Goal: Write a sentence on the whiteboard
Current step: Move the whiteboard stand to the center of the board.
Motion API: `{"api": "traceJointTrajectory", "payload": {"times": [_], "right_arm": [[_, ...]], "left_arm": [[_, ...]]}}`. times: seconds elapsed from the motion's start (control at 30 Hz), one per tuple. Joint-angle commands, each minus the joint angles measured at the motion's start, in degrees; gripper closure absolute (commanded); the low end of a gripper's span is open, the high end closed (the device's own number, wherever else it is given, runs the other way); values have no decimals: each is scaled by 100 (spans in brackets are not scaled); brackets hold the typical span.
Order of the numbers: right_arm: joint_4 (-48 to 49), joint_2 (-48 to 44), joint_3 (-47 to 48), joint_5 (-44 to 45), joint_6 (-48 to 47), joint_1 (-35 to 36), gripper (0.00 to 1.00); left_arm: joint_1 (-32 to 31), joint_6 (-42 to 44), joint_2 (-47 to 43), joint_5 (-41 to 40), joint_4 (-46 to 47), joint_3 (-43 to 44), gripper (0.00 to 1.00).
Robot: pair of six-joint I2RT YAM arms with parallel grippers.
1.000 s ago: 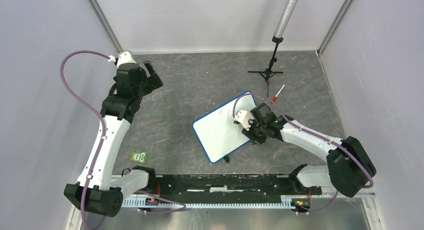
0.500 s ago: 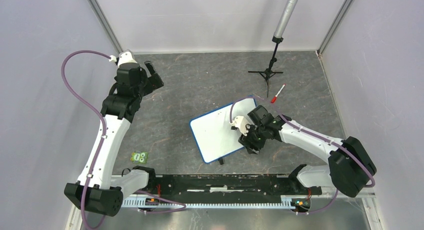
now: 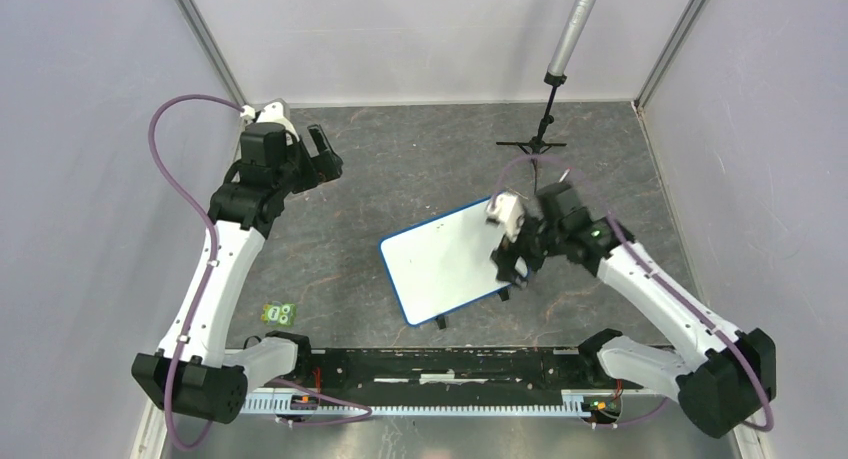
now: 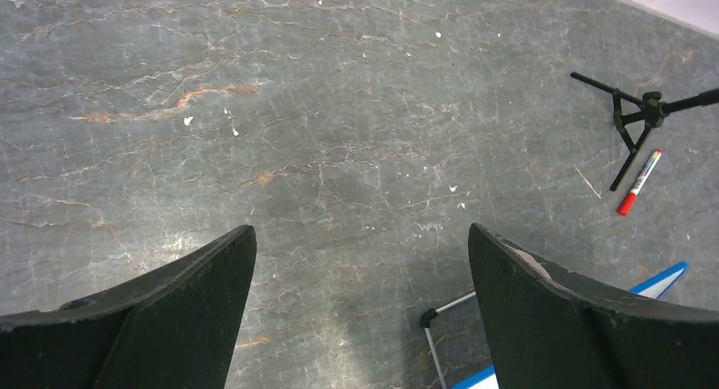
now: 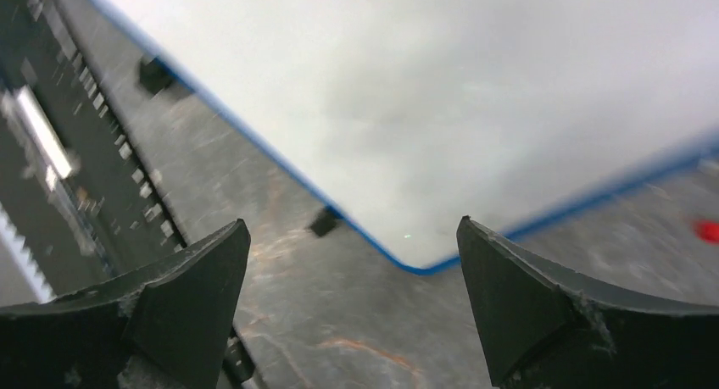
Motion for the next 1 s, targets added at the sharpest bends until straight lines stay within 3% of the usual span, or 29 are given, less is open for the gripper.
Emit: {"api": "traceJointTrajectory", "payload": {"times": [0.0,0.17,0.33,0.53,0.77,0.97], "right_arm": [[263,-40,759,-666,279,-1441,2],[696,127,939,-353,899,-2870,3],[1182,955,1034,876,1971,-3896,18],[2192,1785,1213,1347,2969,-3910,28],[1808,3205,2502,2355,3211,-3462,34],[1931,3919,2883,2871,3399,-3279,41]], "left_arm": [[37,411,28,400,34,294,0],[35,116,410,292,-536,644,0],[38,-20,367,-347,-542,661,0],[38,-147,246,-582,-311,484,0],[38,-196,159,-736,-269,433,0],[46,-209,40,-825,-232,374,0]]}}
